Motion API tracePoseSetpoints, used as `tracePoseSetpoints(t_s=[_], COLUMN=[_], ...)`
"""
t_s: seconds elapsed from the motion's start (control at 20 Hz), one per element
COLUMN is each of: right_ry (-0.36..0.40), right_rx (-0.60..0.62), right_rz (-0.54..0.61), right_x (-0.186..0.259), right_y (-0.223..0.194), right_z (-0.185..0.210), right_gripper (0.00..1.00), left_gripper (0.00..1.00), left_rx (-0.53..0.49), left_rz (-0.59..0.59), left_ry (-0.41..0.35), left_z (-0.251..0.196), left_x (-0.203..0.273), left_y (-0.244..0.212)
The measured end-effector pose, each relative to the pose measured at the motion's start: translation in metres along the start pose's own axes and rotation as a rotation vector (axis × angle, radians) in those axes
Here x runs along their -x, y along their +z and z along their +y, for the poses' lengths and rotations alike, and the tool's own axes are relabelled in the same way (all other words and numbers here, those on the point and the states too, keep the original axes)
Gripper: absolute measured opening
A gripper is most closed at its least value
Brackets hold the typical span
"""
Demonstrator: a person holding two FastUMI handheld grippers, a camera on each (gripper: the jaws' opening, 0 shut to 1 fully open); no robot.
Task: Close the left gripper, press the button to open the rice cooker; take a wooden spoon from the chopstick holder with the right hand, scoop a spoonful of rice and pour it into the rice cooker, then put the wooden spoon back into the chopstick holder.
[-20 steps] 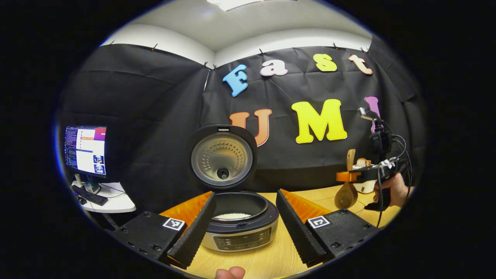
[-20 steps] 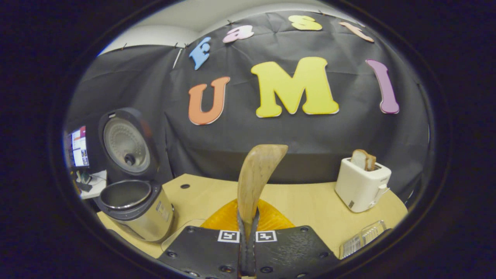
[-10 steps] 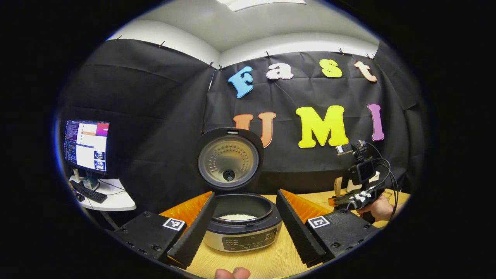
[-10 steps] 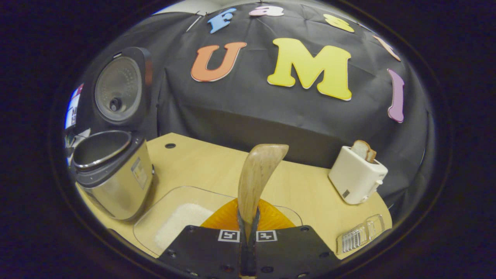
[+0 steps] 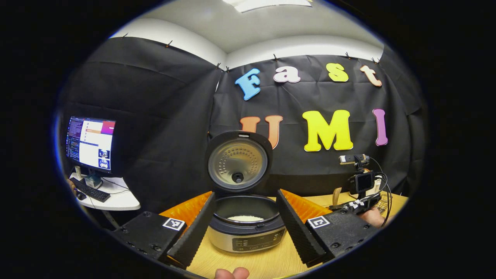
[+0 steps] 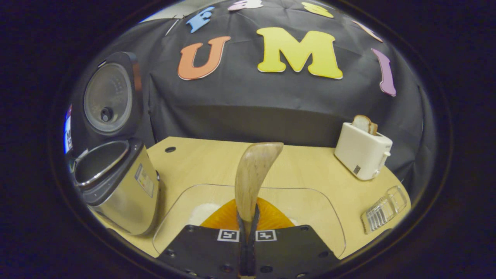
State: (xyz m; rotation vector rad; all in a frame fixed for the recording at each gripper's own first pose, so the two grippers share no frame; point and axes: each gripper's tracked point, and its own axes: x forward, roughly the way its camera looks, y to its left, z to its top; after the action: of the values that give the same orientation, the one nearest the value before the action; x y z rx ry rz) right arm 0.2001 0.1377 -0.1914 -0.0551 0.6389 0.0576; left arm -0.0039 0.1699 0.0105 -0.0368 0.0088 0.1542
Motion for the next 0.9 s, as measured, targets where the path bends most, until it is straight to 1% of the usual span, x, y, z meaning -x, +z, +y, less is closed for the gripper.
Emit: tracePoseSetpoints(t_s=[0.1,0.25,0.4,0.6,0.7,0.8,0.9], right_ry=[0.043,0.079,0.137,0.192,0.242,0.270,0.296], right_rx=[-0.091,-0.211,-0.345,-0.441,-0.540,-0.624,-0.672], right_rz=[0.012,0.024,0.053,0.061,0.068,0.073,0.067], right_x=[0.000,-0.001,-0.001,-0.001,0.001,0.000,0.003], right_y=[0.001,0.002,0.003,0.006,0.011,0.011,0.013], right_z=[0.009,0.010,0.014,0.021,0.026,0.025,0.025], right_gripper=[0.01,0.00,0.00,0.01,0.00,0.00,0.00], left_gripper=[0.99,0.99,0.99,0.99,0.99,0.99,0.99], left_rx=[0.003,0.008,0.013,0.009,0.009,0.013,0.017], left_rz=[0.008,0.010,0.002,0.002,0.003,0.006,-0.003], left_ry=[0.013,0.027,0.021,0.010,0.004,-0.008,-0.009], left_z=[0.006,0.011,0.009,0.005,0.002,-0.002,-0.002], left_x=[-0.001,0.000,0.001,0.002,0.002,0.004,0.005], left_y=[-0.003,-0.003,0.001,0.002,0.001,0.001,0.005])
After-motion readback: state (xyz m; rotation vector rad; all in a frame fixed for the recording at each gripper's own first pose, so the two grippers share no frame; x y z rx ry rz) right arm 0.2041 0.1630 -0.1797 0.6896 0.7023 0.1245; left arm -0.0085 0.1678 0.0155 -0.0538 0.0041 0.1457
